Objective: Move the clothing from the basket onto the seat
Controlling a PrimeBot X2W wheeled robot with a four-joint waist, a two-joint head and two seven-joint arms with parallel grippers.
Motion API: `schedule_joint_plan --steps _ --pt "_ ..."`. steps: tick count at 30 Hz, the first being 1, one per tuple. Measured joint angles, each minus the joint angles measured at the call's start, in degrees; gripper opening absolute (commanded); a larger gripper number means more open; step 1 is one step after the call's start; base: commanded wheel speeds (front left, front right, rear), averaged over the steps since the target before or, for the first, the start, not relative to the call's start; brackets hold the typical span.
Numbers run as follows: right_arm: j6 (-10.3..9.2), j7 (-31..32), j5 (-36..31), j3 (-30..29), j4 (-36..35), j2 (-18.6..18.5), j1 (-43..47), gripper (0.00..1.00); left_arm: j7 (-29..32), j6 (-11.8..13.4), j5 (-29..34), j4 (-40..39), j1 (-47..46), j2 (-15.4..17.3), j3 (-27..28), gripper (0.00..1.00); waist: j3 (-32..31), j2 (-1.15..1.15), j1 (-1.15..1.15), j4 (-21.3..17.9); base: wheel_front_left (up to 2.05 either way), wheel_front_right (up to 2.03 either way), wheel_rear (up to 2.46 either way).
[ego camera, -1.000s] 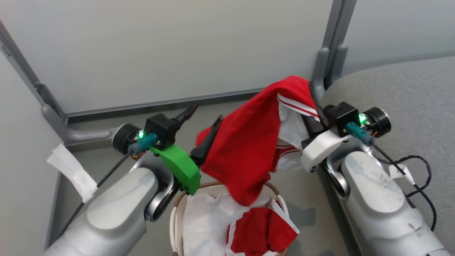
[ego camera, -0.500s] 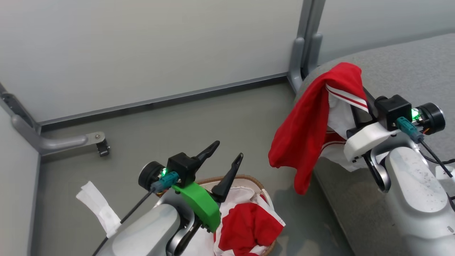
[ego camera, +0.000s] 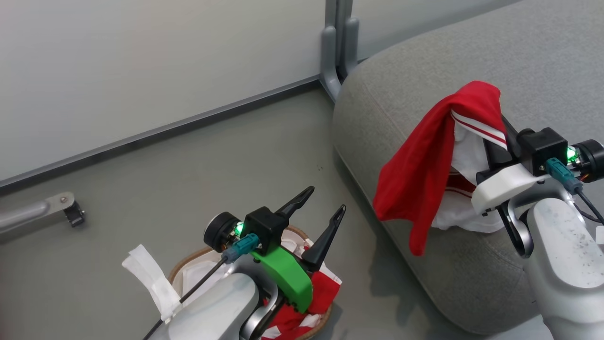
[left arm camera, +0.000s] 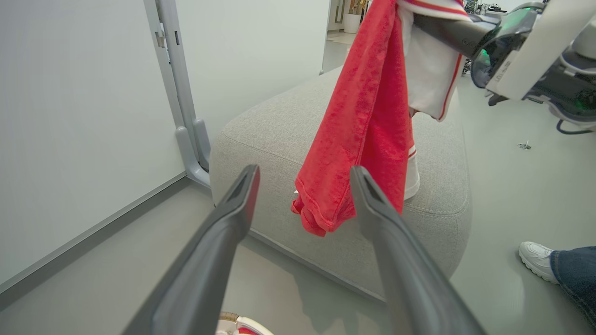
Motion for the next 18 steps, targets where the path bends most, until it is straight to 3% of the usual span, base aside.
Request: schedule_joint_plan --steps 10,18 --pt "0.0 0.41 0.67 -0.78 1.34 0.27 -0.77 0.0 -0.01 -0.62 2.16 0.63 -0.27 -0.35 1.33 1.0 4.41 0.0 0.0 -2.52 0.0 0.0 0.0" --pt "0.01 2.45 3.72 0.77 5.75 -2.64 -12.5 0.0 -0.01 -0.65 3.96 0.49 -1.96 -0.23 2.23 1.0 8.31 0.0 0.0 -1.23 0.0 0.0 0.0"
